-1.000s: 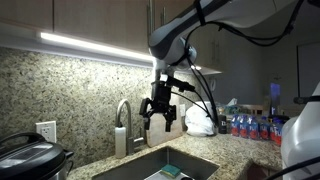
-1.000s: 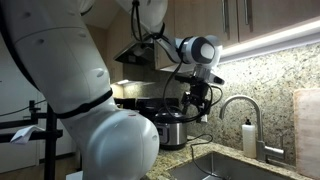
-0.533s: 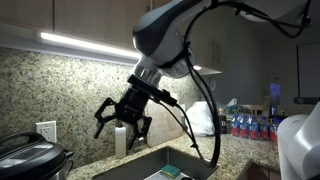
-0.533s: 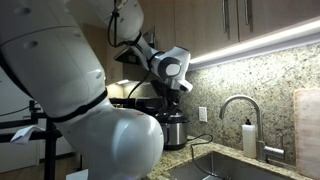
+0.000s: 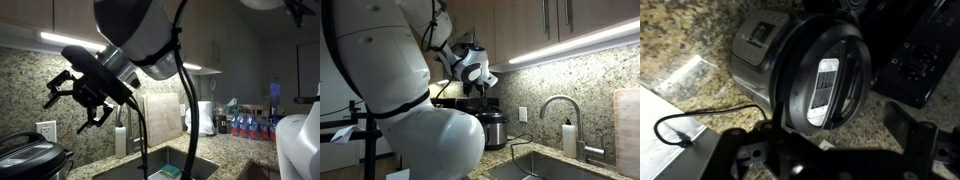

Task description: Open the cooker

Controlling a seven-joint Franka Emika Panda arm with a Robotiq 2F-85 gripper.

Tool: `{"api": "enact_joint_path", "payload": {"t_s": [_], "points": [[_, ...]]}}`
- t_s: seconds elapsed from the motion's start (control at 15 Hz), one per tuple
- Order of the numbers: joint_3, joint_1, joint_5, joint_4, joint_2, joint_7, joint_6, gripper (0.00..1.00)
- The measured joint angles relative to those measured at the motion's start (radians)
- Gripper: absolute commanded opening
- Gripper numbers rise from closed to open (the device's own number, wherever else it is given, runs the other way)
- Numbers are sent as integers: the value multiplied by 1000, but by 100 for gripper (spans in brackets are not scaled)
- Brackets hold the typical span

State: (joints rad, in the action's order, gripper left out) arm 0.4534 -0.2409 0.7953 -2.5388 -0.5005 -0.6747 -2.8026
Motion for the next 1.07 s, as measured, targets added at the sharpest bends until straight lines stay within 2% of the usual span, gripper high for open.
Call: {"api": "enact_joint_path", "payload": {"t_s": [0.13, 0.27, 0.47, 0.6, 0.93, 1.07], "points": [[-2, -16, 10, 43, 70, -6, -95, 100], [-33, -66, 61, 110, 161, 23, -158, 100], [-88, -167, 201, 241, 289, 147, -203, 100], [-117, -210, 282, 311, 361, 255, -210, 100], [-130, -212, 293, 351, 429, 281, -220, 100], [-116, -209, 295, 345, 444, 263, -288, 100]]}}
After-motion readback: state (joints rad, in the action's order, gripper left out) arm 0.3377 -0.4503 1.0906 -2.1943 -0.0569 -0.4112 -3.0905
